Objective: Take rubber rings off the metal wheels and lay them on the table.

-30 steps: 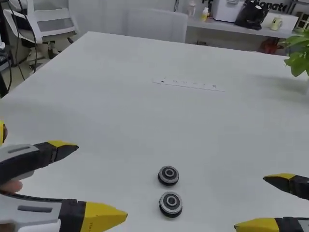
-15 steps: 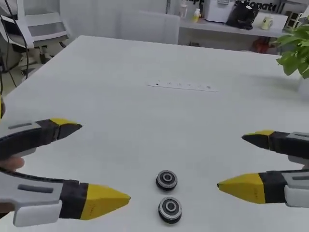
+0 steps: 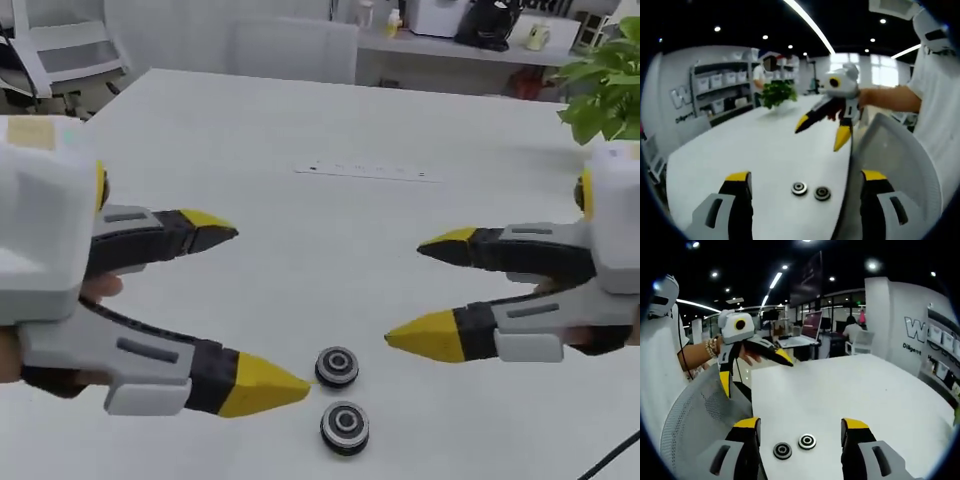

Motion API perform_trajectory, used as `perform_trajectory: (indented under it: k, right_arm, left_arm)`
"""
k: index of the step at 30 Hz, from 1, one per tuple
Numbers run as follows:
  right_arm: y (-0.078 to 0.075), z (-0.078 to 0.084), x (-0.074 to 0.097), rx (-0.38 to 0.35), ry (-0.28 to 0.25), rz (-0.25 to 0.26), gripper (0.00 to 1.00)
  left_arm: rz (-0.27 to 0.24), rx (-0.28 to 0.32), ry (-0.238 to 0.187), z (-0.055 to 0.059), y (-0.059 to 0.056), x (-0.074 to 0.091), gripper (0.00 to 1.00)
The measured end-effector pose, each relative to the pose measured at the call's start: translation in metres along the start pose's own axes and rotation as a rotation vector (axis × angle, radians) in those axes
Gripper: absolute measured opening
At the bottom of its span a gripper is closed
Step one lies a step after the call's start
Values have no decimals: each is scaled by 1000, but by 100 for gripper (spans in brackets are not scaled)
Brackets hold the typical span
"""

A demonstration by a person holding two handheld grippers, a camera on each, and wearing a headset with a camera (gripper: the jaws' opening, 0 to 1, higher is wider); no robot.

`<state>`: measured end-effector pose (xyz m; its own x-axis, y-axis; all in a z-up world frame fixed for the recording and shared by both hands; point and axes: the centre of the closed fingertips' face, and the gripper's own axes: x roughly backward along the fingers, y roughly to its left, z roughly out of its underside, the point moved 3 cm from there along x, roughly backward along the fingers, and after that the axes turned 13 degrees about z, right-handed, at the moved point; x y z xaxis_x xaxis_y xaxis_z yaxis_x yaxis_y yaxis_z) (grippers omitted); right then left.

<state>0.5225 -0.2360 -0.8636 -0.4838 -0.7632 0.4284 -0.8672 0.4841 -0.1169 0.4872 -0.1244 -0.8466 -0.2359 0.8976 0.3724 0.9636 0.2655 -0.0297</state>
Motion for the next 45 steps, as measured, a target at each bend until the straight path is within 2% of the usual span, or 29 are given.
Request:
perform_trajectory:
  k: [2,4,7,10,11,13,15,21,23,27,30,32,36,39,41,43,45]
  right_arm:
    - [1,5,-8,-2,12,-15,61]
    - [3,9,-14,-15,22,-32,59]
    - [7,17,-26,-26,35,-61,54]
    - [12,25,-35,-30,43,-84,51]
    - [14,32,-38,-18,71,-100,49]
    - [14,43,-41,-2,106,-113,47]
    - [15,49,-43,-2,112,-115,44]
    - [23,67,-45,2,137,-134,39]
    - [25,75,-45,8,151,-141,38]
    - [25,90,-43,-14,171,-136,36]
    - [26,102,-41,-3,198,-145,34]
    - [24,107,-39,-13,211,-144,33]
    - [23,115,-39,-11,230,-137,29]
    - [27,117,-38,-20,232,-149,28]
    - [33,116,-38,-5,225,-173,27]
    - [35,115,-39,4,223,-178,26]
    - [38,117,-40,12,227,-185,26]
  left_arm:
    - [16,-5,-4,-4,-1,-6,94]
    - [40,-23,-8,-7,-2,-14,92]
    - [70,-33,19,-5,-3,-26,90]
    - [93,-55,24,-6,-5,-38,89]
    - [109,-58,22,-7,-6,-42,88]
    - [119,-65,-4,-9,-5,-47,86]
    - [125,-66,-30,-10,-4,-51,84]
    - [127,-78,-46,3,4,-66,76]
    - [112,-43,-69,10,9,-71,69]
    - [117,-24,-59,23,8,-77,66]
    - [133,14,-69,30,7,-80,58]
    - [143,23,-50,36,5,-83,56]
    - [169,21,26,54,1,-91,52]
    - [192,14,45,60,-4,-95,49]
    - [210,9,73,67,-7,-97,45]
    - [220,-8,124,78,-8,-101,42]
    - [230,-14,155,87,-8,-104,38]
